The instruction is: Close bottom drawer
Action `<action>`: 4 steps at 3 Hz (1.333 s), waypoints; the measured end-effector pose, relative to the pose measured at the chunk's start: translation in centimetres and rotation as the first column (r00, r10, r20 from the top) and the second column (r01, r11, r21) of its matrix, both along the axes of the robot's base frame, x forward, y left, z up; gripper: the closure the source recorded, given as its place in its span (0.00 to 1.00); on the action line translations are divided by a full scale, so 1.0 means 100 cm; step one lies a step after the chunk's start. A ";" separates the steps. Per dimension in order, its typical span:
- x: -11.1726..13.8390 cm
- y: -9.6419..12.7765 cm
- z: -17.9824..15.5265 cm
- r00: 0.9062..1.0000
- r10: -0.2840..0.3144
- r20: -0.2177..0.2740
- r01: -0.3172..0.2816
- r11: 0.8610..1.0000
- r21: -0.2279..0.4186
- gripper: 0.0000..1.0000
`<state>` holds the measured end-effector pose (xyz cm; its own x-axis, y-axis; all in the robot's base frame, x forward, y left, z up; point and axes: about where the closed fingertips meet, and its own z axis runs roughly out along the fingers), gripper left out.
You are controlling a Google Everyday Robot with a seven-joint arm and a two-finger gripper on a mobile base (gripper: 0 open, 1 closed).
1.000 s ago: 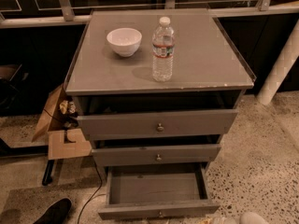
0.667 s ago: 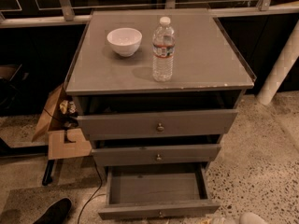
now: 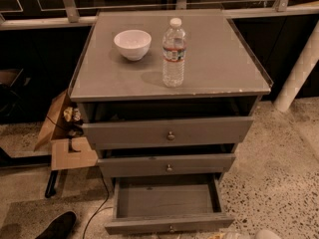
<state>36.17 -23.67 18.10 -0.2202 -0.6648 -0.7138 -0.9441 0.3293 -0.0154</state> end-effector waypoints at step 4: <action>0.068 0.018 -0.012 0.894 0.105 0.435 -0.100 0.994 -0.034 1.00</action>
Offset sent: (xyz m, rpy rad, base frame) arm 0.0562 0.0177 0.0076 -0.0191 -0.5504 0.1427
